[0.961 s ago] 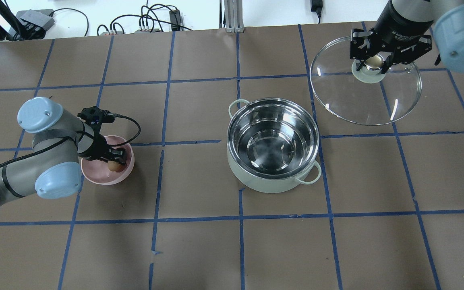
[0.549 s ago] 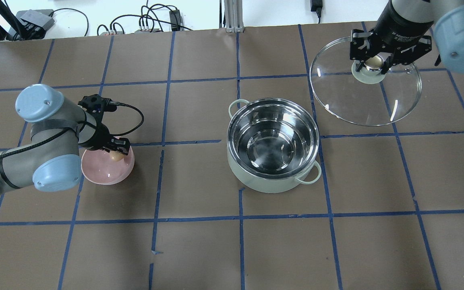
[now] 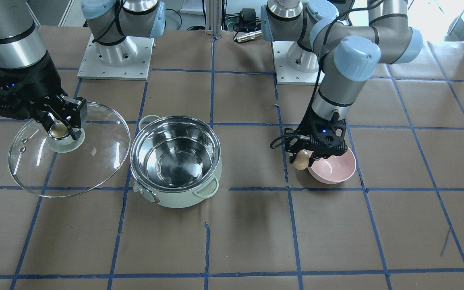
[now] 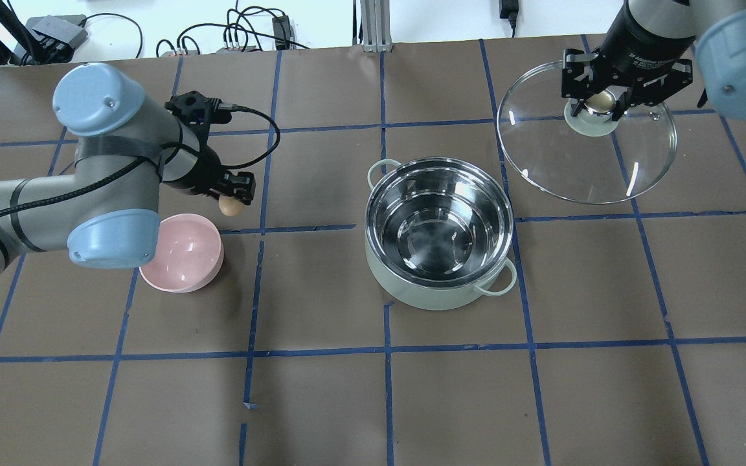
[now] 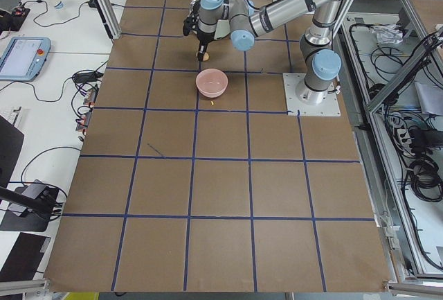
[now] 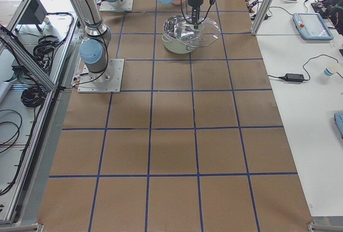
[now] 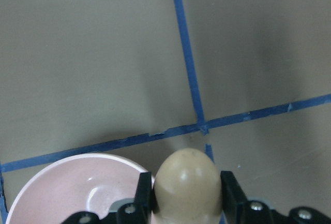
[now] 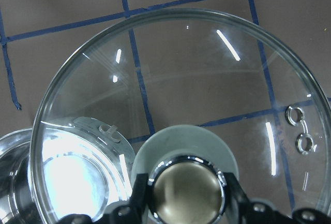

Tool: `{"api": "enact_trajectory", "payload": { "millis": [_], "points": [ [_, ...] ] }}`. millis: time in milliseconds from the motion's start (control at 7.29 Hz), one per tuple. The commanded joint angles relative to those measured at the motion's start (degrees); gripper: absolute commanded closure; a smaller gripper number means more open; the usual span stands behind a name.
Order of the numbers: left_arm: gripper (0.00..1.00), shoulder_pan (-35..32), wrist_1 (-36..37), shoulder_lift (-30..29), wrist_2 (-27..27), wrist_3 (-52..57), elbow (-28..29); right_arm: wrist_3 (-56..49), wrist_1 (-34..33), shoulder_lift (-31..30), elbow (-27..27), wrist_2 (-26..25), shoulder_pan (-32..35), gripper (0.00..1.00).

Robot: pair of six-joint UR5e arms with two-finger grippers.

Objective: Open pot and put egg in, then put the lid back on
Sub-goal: 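Lift the egg from the bowl toward the pot with the left gripper, then lower the egg into the pot and open the left gripper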

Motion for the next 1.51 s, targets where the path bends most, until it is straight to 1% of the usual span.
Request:
{"api": "enact_trajectory", "payload": {
  "millis": [0, 137, 275, 549, 686, 961, 1235, 1373],
  "points": [
    [0.76, -10.7, -1.0, -1.1, -0.7, -12.1, 7.1, 0.0, 0.0, -0.4, 1.0, 0.0, -0.1, 0.73],
    [0.76, -15.3, -1.5, -2.5, -2.1, -16.8, 9.4, 0.3, 0.0, -0.8, 1.3, 0.0, 0.1, 0.73],
    [0.76, -18.5, -0.9, -4.4, -2.0, -19.2, 10.2, 0.2, 0.0, -0.7, 1.3, 0.0, 0.1, 0.73],
    [0.76, -22.8, 7.4, -9.7, -2.1, -21.3, 9.6, 0.1, 0.0, -0.8, 1.3, 0.1, 0.1, 0.73],
    [0.76, -24.3, 10.2, -11.7, -1.5, -21.7, 9.6, 0.1, -0.1, -0.8, 1.3, 0.1, 0.1, 0.73],
    [0.76, -24.6, 12.6, -14.5, -1.5, -21.6, 9.8, -0.2, -0.1, -0.6, 1.3, 0.1, 0.1, 0.73],
    [0.76, -24.8, 18.2, -17.6, -2.2, -21.8, 10.0, -0.2, -0.1, -0.7, 1.3, 0.1, 0.1, 0.73],
    [0.76, -24.8, 18.3, -17.9, -2.3, -21.8, 10.0, -0.2, -0.1, -0.6, 1.3, 0.1, 0.0, 0.73]
  ]
}}
